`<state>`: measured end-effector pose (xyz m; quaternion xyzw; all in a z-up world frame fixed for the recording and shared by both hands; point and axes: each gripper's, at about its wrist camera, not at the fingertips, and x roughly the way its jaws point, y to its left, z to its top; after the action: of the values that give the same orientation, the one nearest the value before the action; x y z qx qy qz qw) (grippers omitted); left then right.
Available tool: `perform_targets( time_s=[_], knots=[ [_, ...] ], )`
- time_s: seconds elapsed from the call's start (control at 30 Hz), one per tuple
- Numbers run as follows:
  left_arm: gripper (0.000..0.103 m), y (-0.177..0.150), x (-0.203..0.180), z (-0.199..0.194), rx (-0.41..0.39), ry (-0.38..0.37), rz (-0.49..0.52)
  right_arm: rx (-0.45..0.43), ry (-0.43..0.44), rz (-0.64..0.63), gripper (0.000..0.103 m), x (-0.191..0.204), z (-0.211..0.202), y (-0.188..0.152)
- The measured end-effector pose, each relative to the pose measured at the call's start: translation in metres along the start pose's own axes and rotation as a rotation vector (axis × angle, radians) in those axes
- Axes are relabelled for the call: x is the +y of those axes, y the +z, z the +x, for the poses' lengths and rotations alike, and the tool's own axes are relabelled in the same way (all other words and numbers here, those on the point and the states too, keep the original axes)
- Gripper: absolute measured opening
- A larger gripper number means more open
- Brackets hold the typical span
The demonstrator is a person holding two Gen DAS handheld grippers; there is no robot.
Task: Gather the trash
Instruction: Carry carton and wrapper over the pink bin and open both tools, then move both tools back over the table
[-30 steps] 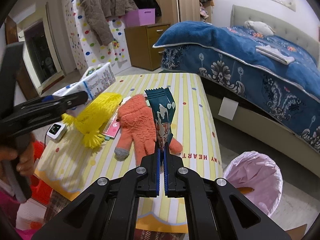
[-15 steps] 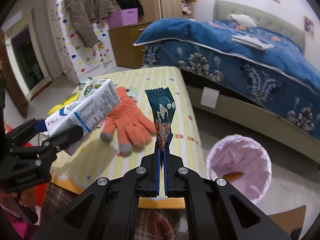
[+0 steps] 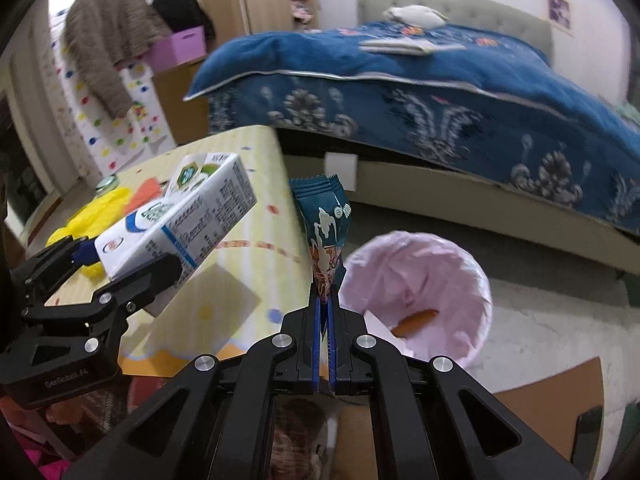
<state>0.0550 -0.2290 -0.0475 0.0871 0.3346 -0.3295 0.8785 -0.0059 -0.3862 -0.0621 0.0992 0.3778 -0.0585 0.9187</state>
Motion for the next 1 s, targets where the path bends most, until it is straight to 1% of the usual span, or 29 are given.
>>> perform_targets(
  time_s=[0.13,0.37,0.57,0.7,0.77,0.8,0.83,0.9,1.0],
  knots=[
    [0.072,0.011,-0.026,0.024,-0.003,-0.038,0.043,0.007,-0.024,0.04,0.002,-0.027,0.006,0.0],
    [0.073,0.025,-0.054,0.066,0.034,-0.084,0.084,0.028,-0.066,0.101,0.002,-0.072,0.026,0.003],
    [0.073,0.032,-0.06,0.095,0.065,-0.112,0.078,0.048,-0.07,0.14,0.004,-0.096,0.049,0.005],
    [0.073,0.039,-0.06,0.107,0.066,-0.137,0.056,0.063,-0.062,0.153,0.004,-0.107,0.066,0.006],
    [0.074,0.042,-0.059,0.111,0.063,-0.146,0.049,0.069,-0.05,0.162,0.007,-0.111,0.074,0.008],
    [0.08,0.043,-0.059,0.111,0.062,-0.145,0.049,0.076,-0.047,0.171,0.009,-0.114,0.078,0.007],
    [0.083,0.044,-0.058,0.111,0.06,-0.141,0.048,0.083,-0.05,0.183,0.012,-0.117,0.08,0.007],
    [0.086,0.044,-0.055,0.106,0.049,-0.13,0.044,0.086,-0.057,0.199,0.027,-0.119,0.08,0.005],
    [0.086,0.044,-0.047,0.099,0.052,-0.111,0.028,0.081,-0.067,0.198,0.033,-0.118,0.071,0.002]
  ],
)
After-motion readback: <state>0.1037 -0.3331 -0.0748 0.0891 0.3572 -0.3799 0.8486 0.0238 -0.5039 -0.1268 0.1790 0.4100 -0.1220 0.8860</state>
